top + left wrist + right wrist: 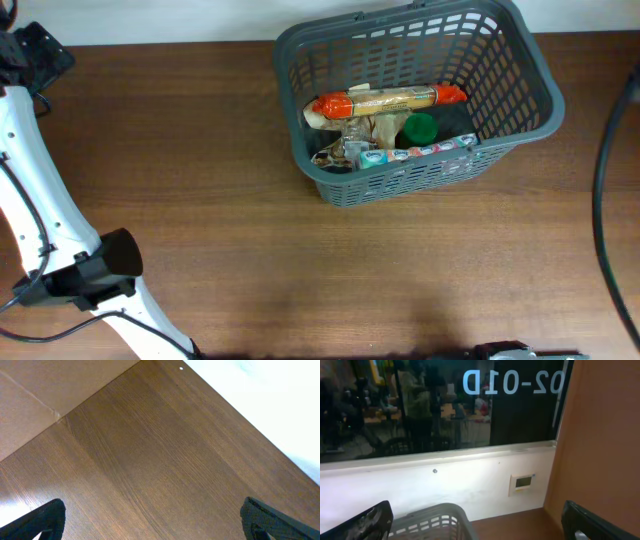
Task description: Pack container
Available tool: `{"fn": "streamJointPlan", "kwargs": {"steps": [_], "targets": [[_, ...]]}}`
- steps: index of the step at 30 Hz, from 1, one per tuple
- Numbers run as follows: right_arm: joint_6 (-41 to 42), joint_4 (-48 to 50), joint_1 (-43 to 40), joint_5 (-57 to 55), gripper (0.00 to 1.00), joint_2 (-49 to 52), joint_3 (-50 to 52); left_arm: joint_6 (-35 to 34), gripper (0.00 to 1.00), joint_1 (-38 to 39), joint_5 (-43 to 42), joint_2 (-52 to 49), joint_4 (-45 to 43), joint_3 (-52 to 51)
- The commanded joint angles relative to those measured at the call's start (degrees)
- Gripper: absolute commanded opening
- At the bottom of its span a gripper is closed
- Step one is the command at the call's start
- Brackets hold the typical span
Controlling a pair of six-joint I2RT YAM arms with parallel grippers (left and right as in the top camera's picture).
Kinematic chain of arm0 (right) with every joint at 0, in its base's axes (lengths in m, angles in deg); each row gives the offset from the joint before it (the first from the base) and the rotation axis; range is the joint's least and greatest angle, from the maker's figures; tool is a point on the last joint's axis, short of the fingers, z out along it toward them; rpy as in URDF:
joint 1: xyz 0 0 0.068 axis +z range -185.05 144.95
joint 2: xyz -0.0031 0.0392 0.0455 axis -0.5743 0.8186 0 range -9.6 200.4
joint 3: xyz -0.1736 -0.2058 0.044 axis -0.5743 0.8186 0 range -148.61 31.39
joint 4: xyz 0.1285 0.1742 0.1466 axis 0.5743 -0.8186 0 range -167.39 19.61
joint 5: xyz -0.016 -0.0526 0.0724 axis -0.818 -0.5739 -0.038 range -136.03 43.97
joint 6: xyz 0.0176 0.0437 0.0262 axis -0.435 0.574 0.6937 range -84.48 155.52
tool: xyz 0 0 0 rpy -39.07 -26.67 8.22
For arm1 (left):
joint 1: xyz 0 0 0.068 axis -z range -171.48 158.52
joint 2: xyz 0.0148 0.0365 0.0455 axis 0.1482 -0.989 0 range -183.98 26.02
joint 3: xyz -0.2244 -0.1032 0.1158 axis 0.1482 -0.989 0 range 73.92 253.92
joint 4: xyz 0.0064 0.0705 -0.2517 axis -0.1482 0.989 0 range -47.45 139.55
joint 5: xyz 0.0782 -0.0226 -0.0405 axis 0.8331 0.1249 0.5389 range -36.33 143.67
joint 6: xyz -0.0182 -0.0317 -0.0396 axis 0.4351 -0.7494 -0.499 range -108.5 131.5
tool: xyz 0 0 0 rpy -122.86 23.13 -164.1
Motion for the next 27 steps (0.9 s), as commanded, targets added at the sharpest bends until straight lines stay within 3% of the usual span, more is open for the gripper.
{"fn": "streamJointPlan", "kwargs": {"steps": [1, 13, 19, 27], "targets": [[-0.2, 0.2, 0.7, 1.0, 0.99, -4.4, 5.1, -0.7, 0.99, -0.1, 0.0, 1.5, -0.1, 0.8], [-0.2, 12.8, 0.4, 6.5, 0.99, -24.9, 45.7, -0.7, 0.99, -0.1, 0.0, 1.5, -0.1, 0.8], [-0.2, 31.2, 0.4, 12.0, 0.99, -37.7, 72.3, -0.7, 0.99, -0.1, 0.0, 1.5, -0.1, 0.8], [-0.2, 47.9, 0.4, 14.3, 0.99, -49.6, 95.6, -0.7, 0.99, -0.1, 0.0, 1.5, -0.1, 0.8]]}}
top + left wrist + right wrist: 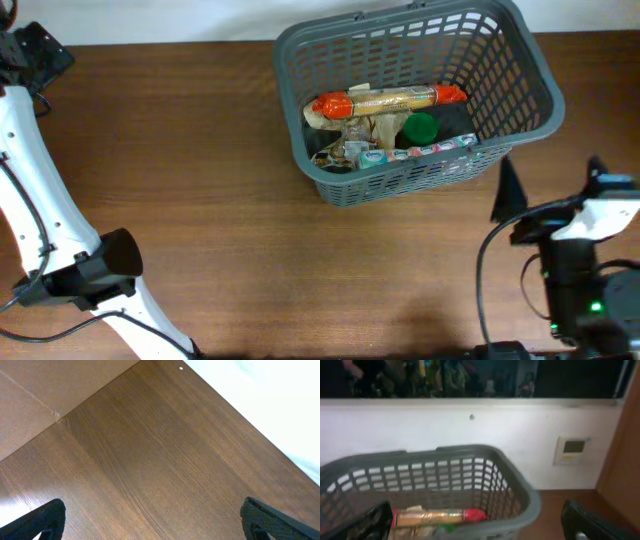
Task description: Pack container
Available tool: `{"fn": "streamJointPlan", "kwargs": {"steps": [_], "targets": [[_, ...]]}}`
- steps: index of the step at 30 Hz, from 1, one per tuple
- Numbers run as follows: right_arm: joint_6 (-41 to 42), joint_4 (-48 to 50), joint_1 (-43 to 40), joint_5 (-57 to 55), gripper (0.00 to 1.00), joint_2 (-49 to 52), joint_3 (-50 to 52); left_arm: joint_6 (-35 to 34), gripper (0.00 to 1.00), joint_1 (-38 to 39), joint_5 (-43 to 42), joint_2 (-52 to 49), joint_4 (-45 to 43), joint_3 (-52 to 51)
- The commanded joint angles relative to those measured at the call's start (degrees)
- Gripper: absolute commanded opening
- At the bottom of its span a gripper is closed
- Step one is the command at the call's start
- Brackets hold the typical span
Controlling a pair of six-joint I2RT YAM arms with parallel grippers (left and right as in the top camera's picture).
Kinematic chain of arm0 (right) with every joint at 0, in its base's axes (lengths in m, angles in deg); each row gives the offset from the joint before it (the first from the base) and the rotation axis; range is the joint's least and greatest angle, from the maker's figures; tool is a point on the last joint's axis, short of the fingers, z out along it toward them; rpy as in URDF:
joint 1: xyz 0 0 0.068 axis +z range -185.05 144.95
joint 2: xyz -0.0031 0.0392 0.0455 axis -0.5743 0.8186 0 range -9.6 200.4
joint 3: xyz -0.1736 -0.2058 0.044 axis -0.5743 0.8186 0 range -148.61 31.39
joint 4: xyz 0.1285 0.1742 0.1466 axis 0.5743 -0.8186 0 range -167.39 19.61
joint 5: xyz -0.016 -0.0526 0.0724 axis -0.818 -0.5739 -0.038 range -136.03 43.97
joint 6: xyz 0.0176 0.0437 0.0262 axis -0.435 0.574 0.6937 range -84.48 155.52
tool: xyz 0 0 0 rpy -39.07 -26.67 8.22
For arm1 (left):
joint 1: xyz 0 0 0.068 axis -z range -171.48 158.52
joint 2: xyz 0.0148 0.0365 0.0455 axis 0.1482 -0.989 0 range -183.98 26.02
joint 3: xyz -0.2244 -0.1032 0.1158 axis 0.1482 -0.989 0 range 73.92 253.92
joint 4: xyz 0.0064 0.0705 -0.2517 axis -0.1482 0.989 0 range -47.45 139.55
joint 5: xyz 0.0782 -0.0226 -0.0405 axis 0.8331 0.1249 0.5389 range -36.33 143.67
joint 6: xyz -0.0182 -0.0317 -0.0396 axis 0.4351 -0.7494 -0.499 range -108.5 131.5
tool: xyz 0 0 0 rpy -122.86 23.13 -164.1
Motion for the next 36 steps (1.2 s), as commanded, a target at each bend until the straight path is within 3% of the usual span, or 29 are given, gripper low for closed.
{"fn": "streamJointPlan", "kwargs": {"steps": [1, 24, 36], "targets": [[-0.2, 3.2, 0.3, 2.0, 0.99, -3.8, 6.7, -0.7, 0.99, -0.1, 0.0, 1.5, -0.1, 0.8], [-0.2, 13.3, -3.0, 8.4, 0.99, -22.3, 35.9, -0.7, 0.99, -0.1, 0.0, 1.5, -0.1, 0.8], [-0.2, 15.8, -3.0, 8.4, 0.99, -25.8, 42.3, -0.7, 0.99, -0.1, 0.0, 1.5, -0.1, 0.8]]}}
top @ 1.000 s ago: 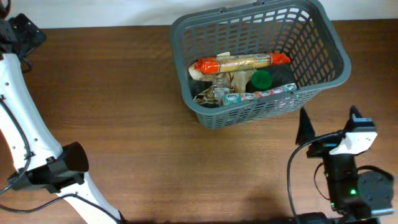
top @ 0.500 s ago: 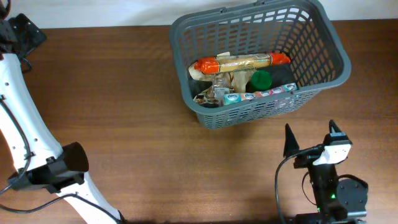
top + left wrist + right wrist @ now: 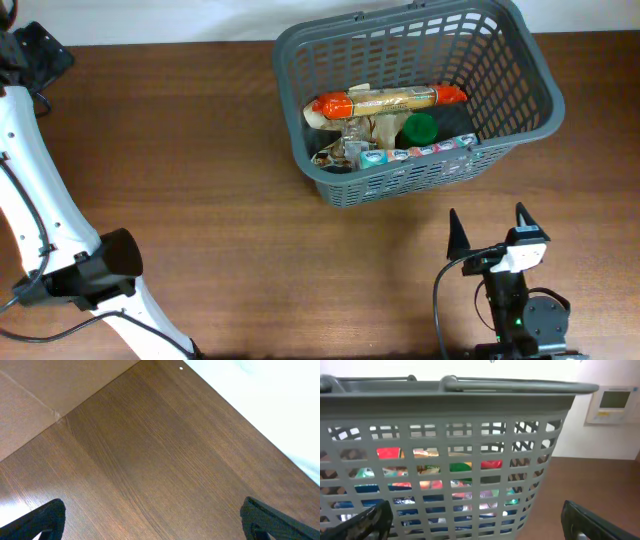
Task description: Pack container
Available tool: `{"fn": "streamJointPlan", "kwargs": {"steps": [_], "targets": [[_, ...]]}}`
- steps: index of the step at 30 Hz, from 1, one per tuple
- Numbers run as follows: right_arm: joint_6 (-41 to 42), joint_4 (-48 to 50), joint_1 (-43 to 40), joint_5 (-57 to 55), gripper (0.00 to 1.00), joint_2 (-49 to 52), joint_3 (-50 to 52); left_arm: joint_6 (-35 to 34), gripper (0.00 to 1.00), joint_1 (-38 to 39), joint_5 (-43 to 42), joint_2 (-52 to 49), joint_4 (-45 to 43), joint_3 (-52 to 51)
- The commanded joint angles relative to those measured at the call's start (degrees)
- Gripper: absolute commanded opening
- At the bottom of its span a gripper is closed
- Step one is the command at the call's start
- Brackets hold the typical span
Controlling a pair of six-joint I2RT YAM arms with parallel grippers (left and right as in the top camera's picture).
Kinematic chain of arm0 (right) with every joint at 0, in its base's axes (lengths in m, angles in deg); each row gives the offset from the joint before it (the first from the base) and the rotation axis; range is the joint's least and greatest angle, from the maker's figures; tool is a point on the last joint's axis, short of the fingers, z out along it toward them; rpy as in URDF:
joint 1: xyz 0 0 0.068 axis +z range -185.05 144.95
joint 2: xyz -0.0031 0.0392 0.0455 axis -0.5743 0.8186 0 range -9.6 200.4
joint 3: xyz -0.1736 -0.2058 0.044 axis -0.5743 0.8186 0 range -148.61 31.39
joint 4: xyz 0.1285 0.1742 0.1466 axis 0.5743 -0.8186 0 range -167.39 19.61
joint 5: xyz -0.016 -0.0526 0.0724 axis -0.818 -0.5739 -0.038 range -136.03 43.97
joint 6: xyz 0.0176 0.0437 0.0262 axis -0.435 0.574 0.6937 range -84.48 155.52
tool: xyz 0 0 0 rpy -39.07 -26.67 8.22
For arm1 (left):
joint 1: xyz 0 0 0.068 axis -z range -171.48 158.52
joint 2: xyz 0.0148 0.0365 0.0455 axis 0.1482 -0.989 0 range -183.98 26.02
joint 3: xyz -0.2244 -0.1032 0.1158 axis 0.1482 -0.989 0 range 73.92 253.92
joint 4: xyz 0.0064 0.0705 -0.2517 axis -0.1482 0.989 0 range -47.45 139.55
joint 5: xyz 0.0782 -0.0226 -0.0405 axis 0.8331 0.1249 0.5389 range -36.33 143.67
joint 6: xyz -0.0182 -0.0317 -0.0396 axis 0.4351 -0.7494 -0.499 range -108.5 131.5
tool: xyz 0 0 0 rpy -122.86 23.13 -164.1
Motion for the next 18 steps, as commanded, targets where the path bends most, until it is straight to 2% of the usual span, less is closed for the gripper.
{"fn": "streamJointPlan", "kwargs": {"steps": [1, 18], "targets": [[-0.2, 0.4, -0.4, 0.8, 0.99, -0.7, 1.6, -0.7, 0.99, -0.1, 0.0, 1.5, -0.1, 0.8], [-0.2, 4.0, -0.4, -0.2, 0.99, -1.8, 5.1, -0.7, 0.99, -0.1, 0.0, 1.5, -0.1, 0.8]]}}
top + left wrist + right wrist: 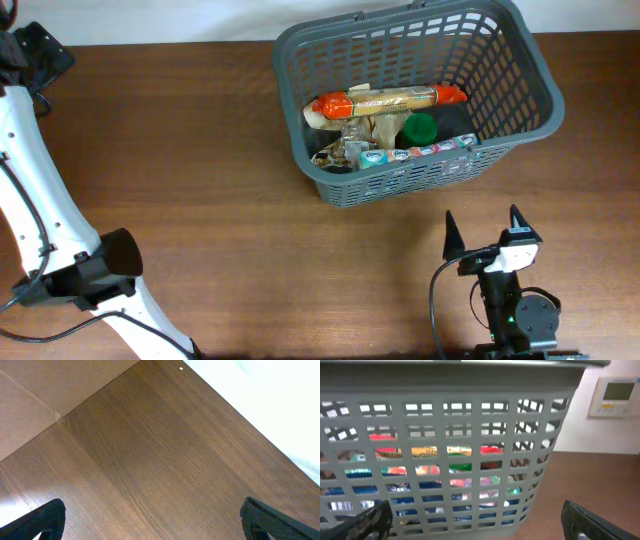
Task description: Pack container
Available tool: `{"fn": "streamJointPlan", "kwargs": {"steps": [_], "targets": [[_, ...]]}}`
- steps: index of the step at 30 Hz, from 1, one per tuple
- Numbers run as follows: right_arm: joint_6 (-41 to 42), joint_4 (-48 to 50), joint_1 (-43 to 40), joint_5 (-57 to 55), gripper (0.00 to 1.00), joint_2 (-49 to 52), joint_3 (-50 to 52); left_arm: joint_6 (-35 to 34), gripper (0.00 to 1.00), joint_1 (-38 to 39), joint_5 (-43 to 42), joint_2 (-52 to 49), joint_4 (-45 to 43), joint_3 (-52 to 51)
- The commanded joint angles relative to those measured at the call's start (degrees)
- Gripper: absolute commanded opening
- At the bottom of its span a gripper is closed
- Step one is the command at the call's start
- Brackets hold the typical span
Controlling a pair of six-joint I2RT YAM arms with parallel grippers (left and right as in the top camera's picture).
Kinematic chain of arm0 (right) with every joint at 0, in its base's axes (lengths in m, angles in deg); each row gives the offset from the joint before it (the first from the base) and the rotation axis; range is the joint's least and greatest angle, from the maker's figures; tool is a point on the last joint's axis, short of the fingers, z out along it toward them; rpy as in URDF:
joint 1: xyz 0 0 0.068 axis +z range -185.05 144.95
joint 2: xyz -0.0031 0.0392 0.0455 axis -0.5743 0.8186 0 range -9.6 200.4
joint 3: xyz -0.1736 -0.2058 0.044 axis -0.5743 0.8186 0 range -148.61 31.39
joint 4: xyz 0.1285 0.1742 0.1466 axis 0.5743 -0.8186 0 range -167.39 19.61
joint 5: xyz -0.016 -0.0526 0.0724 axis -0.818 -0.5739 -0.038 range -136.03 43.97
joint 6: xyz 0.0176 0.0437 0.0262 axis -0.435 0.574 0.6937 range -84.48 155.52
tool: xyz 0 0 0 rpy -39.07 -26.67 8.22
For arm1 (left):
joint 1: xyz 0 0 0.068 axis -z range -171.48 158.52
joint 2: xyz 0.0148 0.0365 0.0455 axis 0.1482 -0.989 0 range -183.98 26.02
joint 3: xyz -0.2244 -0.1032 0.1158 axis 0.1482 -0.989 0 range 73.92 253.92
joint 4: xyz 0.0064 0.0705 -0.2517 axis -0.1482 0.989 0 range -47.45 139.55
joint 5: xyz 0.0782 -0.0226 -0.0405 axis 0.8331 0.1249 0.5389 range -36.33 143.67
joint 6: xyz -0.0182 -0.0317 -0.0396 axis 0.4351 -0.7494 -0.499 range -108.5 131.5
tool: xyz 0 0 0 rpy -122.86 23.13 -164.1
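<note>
A grey plastic basket (pixel 523 128) stands at the back right of the wooden table. Inside lie a long orange-ended packet (pixel 385 100), a green lid (pixel 419 127) and a strip of small packets (pixel 420 152). My right gripper (pixel 482 232) is open near the front edge, its fingers pointing at the basket's near wall (pixel 445 460), nothing between them. In the left wrist view my left gripper (pixel 155 520) is open over bare wood at the far left corner, empty.
The left arm's white links (pixel 30 200) run down the table's left side. A black cable (pixel 605 200) hangs along the right edge. A cardboard surface (pixel 40 390) borders the table by the left gripper.
My right gripper has dropped slightly lower and drawn a little towards the table's front edge; the basket wall fills more of its view. The left arm has not moved.
At first my right gripper was out of the overhead view, its camera on the window and wall. Then it appeared at the right of the basket. Later it stood low in front of the basket, open, where it is now. The left arm stayed put throughout.
</note>
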Motion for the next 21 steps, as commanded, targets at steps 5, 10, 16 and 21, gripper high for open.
{"fn": "streamJointPlan", "kwargs": {"steps": [5, 10, 16, 21], "targets": [[-0.2, 0.5, -0.4, -0.9, 0.99, -0.7, 0.5, -0.7, 0.99, -0.1, 0.0, 1.5, -0.1, 0.8], [-0.2, 0.3, -0.4, -1.0, 0.99, -0.7, 0.5, -0.7, 0.99, -0.1, 0.0, 1.5, -0.1, 0.8], [-0.2, 0.3, -0.4, -1.0, 0.99, -0.7, 0.5, -0.7, 0.99, -0.1, 0.0, 1.5, -0.1, 0.8], [-0.2, 0.3, -0.4, -1.0, 0.99, -0.7, 0.5, -0.7, 0.99, -0.1, 0.0, 1.5, -0.1, 0.8]]}}
